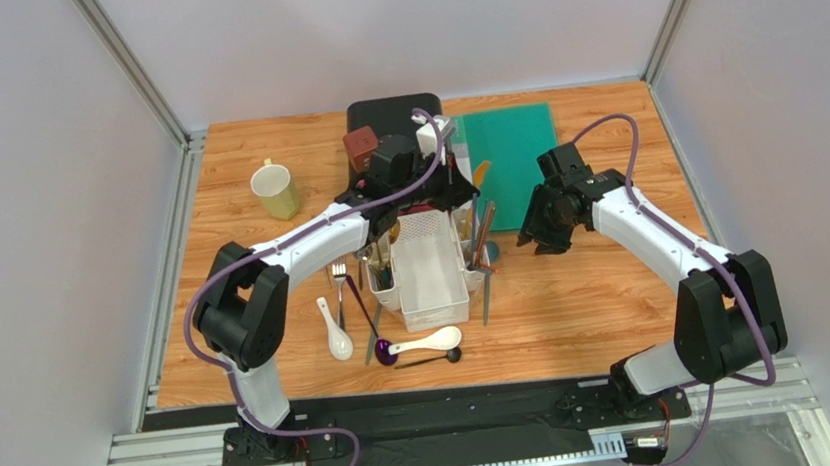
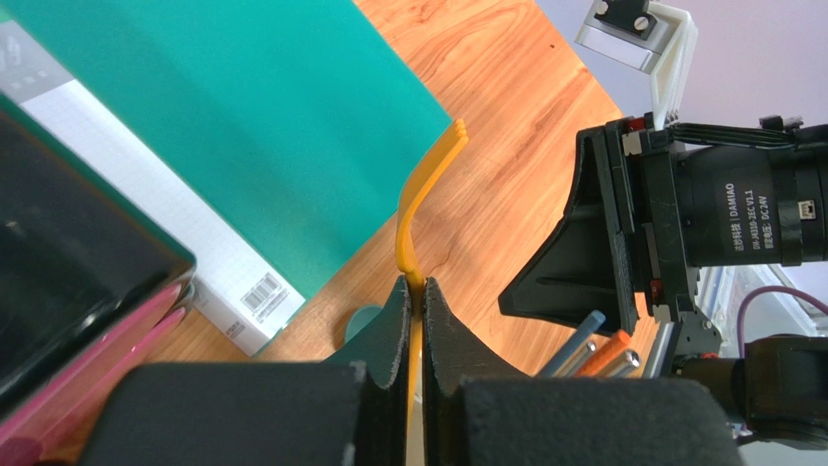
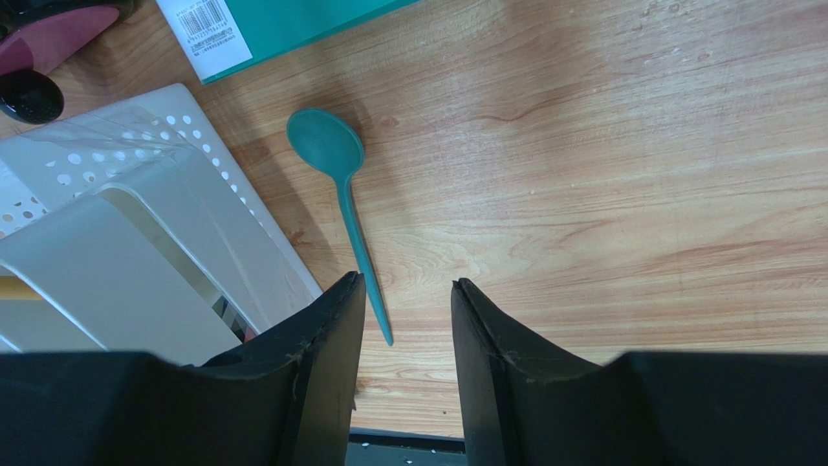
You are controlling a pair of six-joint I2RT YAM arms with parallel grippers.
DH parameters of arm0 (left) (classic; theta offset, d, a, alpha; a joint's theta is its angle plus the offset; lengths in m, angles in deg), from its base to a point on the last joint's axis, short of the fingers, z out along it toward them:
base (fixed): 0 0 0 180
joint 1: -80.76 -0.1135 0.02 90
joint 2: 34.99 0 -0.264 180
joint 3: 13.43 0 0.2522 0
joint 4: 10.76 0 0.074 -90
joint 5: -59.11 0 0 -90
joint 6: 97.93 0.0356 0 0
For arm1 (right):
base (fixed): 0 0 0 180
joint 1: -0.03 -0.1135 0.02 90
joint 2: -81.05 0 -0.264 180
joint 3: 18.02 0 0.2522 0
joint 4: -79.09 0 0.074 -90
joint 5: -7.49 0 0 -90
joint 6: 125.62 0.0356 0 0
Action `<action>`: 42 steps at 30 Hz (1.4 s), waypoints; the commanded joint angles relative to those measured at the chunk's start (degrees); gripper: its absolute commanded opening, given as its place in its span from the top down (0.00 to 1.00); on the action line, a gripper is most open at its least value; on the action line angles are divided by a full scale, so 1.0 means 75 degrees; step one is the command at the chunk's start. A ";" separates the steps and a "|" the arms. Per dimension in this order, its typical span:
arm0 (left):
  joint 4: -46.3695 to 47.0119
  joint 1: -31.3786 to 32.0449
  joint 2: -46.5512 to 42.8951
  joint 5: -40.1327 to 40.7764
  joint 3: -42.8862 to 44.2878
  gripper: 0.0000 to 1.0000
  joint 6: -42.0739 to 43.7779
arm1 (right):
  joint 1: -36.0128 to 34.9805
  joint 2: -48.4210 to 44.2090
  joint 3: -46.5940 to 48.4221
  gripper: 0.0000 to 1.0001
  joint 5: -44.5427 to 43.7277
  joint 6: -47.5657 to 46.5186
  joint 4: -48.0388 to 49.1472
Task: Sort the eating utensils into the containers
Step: Place the fork in the storage box.
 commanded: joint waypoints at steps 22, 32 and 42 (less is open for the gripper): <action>-0.0232 0.0064 -0.1295 0.0388 -0.0923 0.89 0.0497 | -0.0241 0.0000 0.0084 0.58 -0.0040 0.0189 0.0163; -0.0666 0.0111 -0.1658 0.0482 -0.1040 0.64 0.0673 | -0.0417 0.0094 0.0037 0.58 -0.0098 0.0411 0.0304; -0.2140 0.0064 -0.2489 0.1266 -0.0586 0.59 0.0802 | -0.0452 0.0094 0.0119 0.58 -0.0297 0.0411 0.0246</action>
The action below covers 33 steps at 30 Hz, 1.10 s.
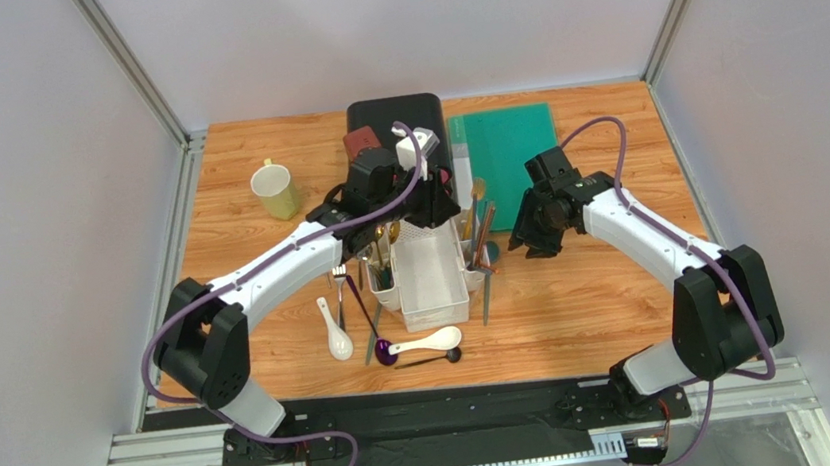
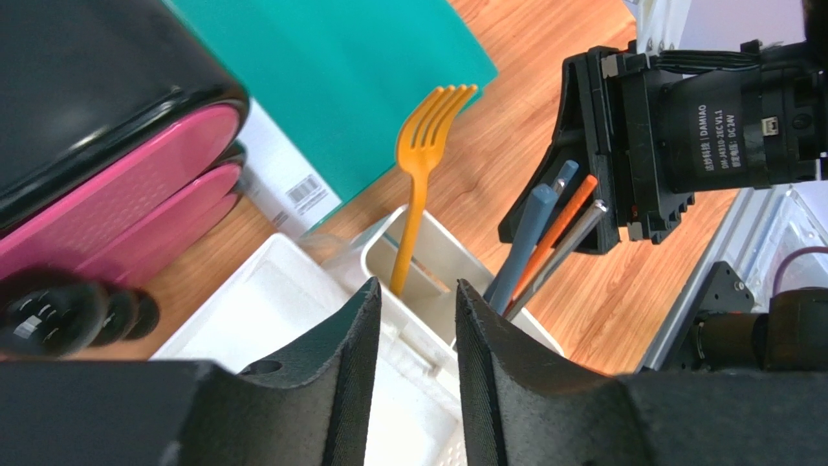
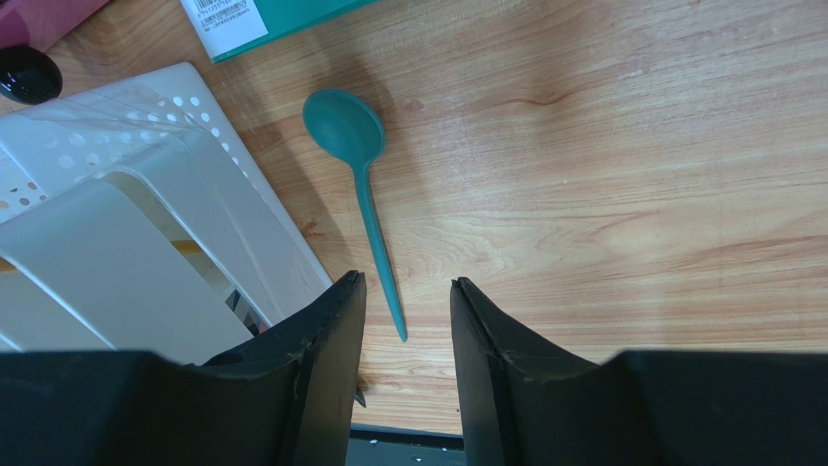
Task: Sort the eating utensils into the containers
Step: Place the fork in the storage box.
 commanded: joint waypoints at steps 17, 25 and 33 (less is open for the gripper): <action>-0.5867 -0.2771 -0.3632 0.2578 -0.0440 0.45 -0.0742 | -0.0039 -0.0192 -0.0314 0.42 -0.0401 0.0489 0.0333; -0.5671 -0.2771 -0.2296 0.1957 -0.1415 0.45 -0.0859 | -0.0039 -0.0309 -0.0443 0.43 -0.0400 0.0477 0.0404; -0.5437 -0.2783 -0.0913 0.2004 -0.1438 0.46 -0.0848 | -0.0039 -0.0474 -0.0701 0.44 -0.0471 0.0513 0.0416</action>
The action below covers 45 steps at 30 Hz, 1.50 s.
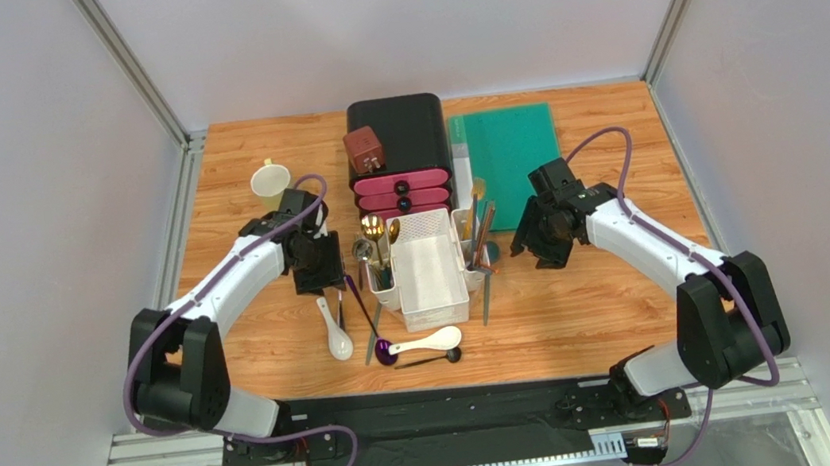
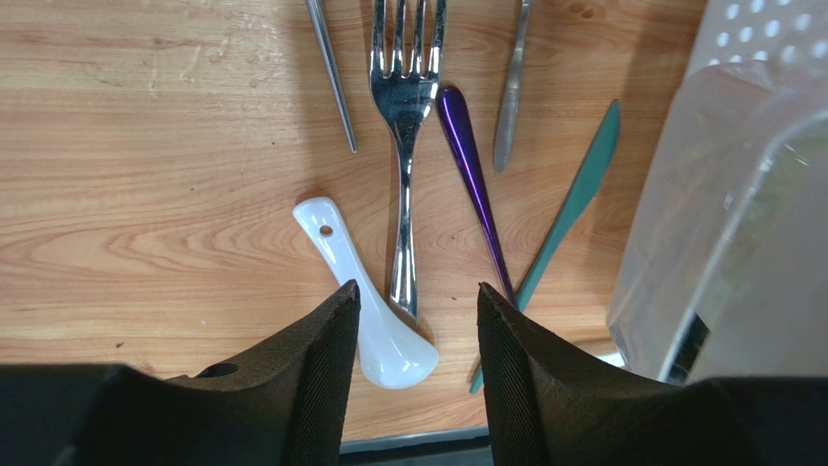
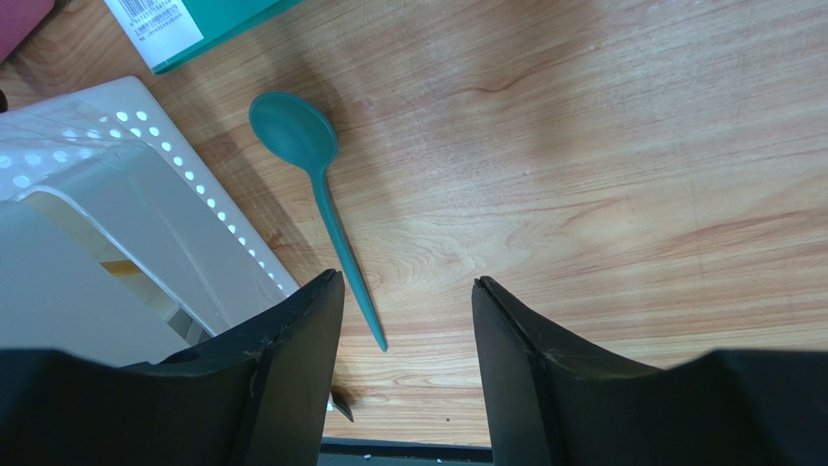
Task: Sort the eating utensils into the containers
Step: Place the fork in the storage box, then pick up the fork at the center of the board.
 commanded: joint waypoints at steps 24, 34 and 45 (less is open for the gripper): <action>0.0469 -0.0023 0.1924 -0.0048 0.0794 0.53 0.0226 | -0.0039 0.0053 -0.0010 0.47 -0.0001 0.0210 0.0367; 0.0458 -0.0023 0.2310 0.0034 0.0864 0.57 0.0226 | -0.0027 0.0146 0.0013 0.48 0.0011 0.0210 0.0402; -0.0151 -0.0023 0.2661 -0.0094 0.1321 0.74 0.0297 | -0.0003 0.0135 0.0060 0.48 0.0023 0.0222 0.0402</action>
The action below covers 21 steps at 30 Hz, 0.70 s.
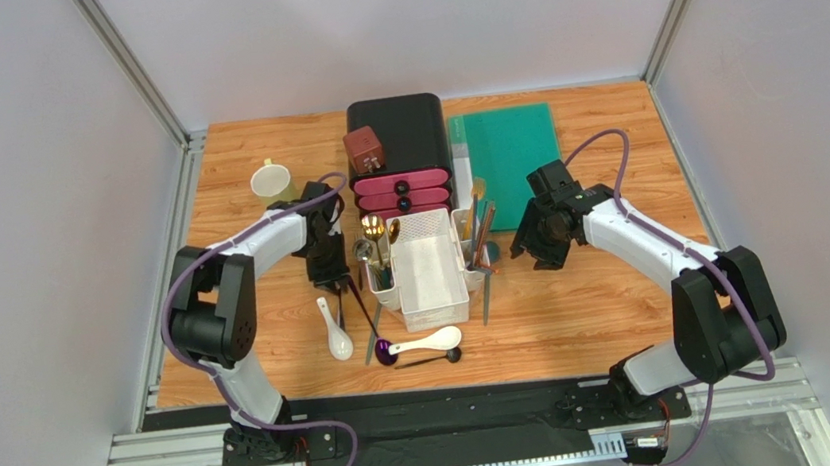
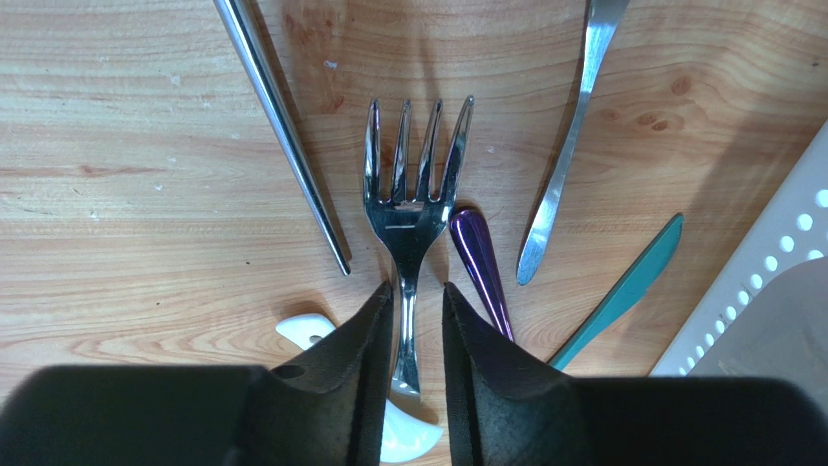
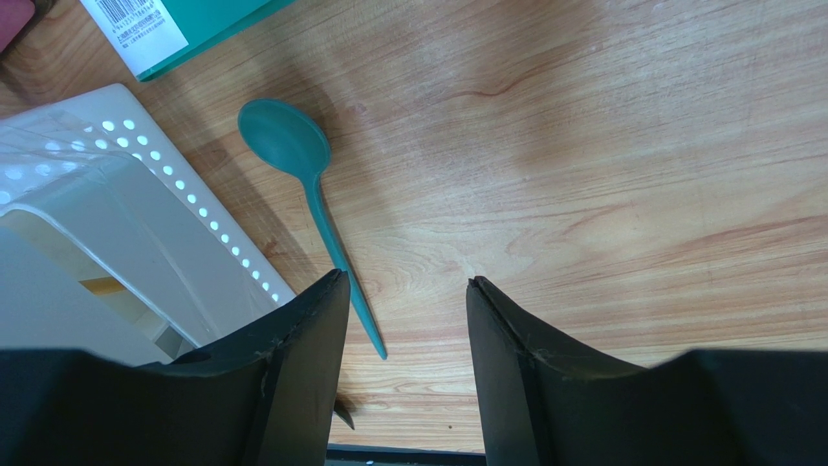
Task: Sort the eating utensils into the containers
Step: Pick up the fork at the center of the board.
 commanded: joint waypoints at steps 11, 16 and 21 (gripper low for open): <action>-0.0476 -0.0020 -0.0302 -0.0153 0.0386 1.00 0.0414 | 0.0064 0.0033 0.0270 0.48 0.0046 0.0085 0.0236; -0.0301 -0.0020 -0.1416 0.0139 0.0304 1.00 0.0391 | 0.0076 0.0185 0.0458 0.48 0.0105 0.0003 0.0236; 0.0109 -0.0020 -0.2530 0.0280 0.0257 1.00 0.0333 | 0.0076 0.0314 0.0610 0.49 0.0187 0.0002 0.0225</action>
